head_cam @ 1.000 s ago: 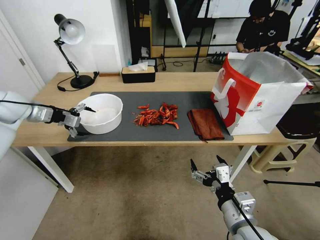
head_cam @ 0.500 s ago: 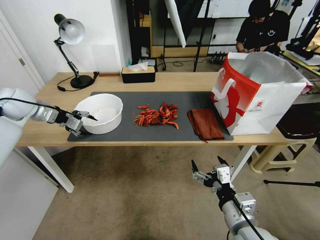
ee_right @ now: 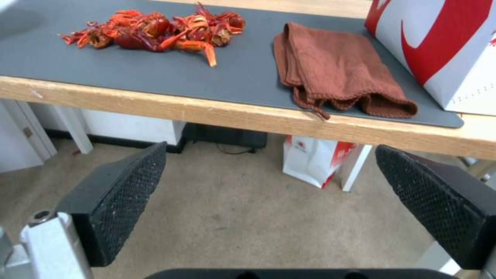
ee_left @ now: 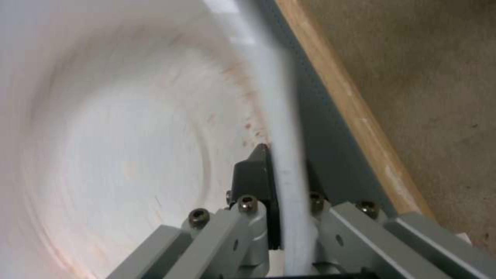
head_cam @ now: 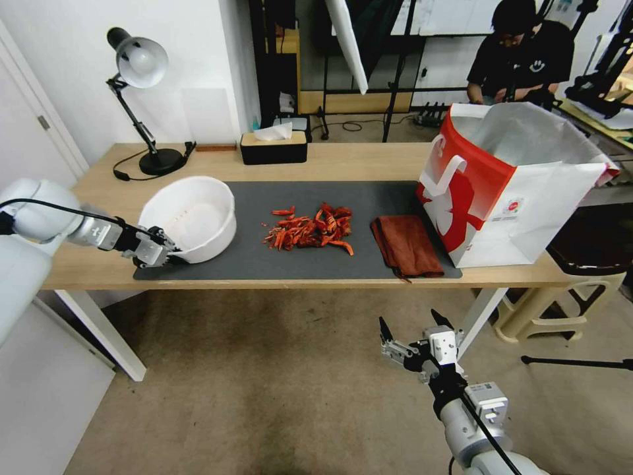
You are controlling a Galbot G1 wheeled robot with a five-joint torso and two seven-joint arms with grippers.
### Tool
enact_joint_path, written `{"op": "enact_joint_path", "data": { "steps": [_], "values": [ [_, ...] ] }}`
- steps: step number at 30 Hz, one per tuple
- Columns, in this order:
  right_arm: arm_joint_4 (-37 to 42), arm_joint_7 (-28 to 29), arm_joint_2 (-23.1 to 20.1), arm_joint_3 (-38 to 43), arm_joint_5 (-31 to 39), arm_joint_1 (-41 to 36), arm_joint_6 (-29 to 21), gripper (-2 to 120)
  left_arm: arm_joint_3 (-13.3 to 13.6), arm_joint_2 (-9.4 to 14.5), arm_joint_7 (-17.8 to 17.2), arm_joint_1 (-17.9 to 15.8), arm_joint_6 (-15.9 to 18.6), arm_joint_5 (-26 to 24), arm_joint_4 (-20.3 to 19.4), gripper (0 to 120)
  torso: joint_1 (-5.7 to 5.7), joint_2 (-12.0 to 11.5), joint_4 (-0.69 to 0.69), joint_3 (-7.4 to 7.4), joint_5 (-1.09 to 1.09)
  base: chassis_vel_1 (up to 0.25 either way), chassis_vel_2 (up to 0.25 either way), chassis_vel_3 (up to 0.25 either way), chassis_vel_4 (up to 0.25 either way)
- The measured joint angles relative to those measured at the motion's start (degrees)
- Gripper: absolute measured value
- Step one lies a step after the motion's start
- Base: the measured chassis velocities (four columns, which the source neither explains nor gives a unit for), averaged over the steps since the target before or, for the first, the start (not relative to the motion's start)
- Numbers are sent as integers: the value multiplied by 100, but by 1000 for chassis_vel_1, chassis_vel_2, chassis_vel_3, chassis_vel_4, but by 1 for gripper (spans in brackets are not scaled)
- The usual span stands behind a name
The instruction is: Sweep shrimp from table into container with towel, then put container into takeout bag.
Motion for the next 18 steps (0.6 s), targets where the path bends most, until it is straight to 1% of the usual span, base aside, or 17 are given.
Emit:
{"op": "enact_joint_path", "data": {
  "steps": [3, 4, 5, 6, 8, 9, 10, 11, 12, 13, 14, 16, 17, 18],
  "values": [
    [6, 7, -5, -5, 0, -5, 2, 100, -187, 129, -9, 237, -37, -87, -242, 0, 0, 0, 1, 0, 0, 0, 0, 0, 0],
    [9, 11, -8, -7, 0, -6, 2, 100, -292, 196, -19, 369, -59, -149, -395, 0, 0, 0, 1, 0, 0, 0, 0, 0, 0],
    [9, 11, -8, -7, 0, -6, 2, 100, -292, 196, -19, 369, -59, -149, -395, 0, 0, 0, 1, 0, 0, 0, 0, 0, 0],
    [9, 12, -9, -9, 0, -6, 2, 100, -345, 235, -34, 449, -65, -193, -491, 0, 0, 0, 1, 0, 0, 0, 0, 0, 0],
    [16, 14, -10, -10, 2, -5, 2, 100, -550, 386, -84, 792, -96, -330, -937, 0, 0, 0, 1, 0, 0, 0, 0, 0, 0],
    [16, 14, -10, -10, 2, -5, 2, 100, -550, 386, -84, 792, -96, -330, -937, 0, 0, 0, 1, 0, 0, 0, 0, 0, 0],
    [20, 14, -10, -10, 2, -6, 2, 100, -630, 447, -113, 916, -120, -368, -1126, 0, 0, 0, 1, 0, 1, 0, 0, 0, 0],
    [28, 15, -10, -12, 2, -9, 2, 100, -732, 528, -158, 1096, -154, -421, -1407, 0, 0, 0, 1, -1, 2, 0, 0, 0, 0],
    [34, 15, -9, -12, 3, -10, 2, 100, -775, 567, -179, 1184, -172, -447, -1552, 0, 0, 0, 1, 0, 2, 0, 0, 0, 0],
    [42, 15, -10, -12, 3, -19, 2, 100, -873, 663, -220, 1401, -220, -508, -1937, 0, 0, 0, 1, -1, 1, 0, 0, 0, 0],
    [42, 15, -10, -12, 3, -19, 2, 100, -873, 663, -220, 1401, -220, -508, -1937, 0, 0, 0, 1, -1, 1, 0, 0, 0, 0],
    [60, 15, -9, 2, 10, -29, 2, 100, -1000, 792, -243, 1724, -296, -573, -2551, 0, -1, 1, 0, -1, 2, 0, 0, 0, 0],
    [65, 14, -11, 13, 15, -34, 2, 100, -1043, 825, -245, 1846, -329, -574, -2755, 0, 0, 0, 0, -1, 2, 0, 0, 0, 0],
    [65, 14, -11, 13, 15, -34, 2, 100, -1043, 825, -245, 1846, -329, -574, -2755, 0, 0, 0, 0, -1, 2, 0, 0, 0, 0]
  ]
}}
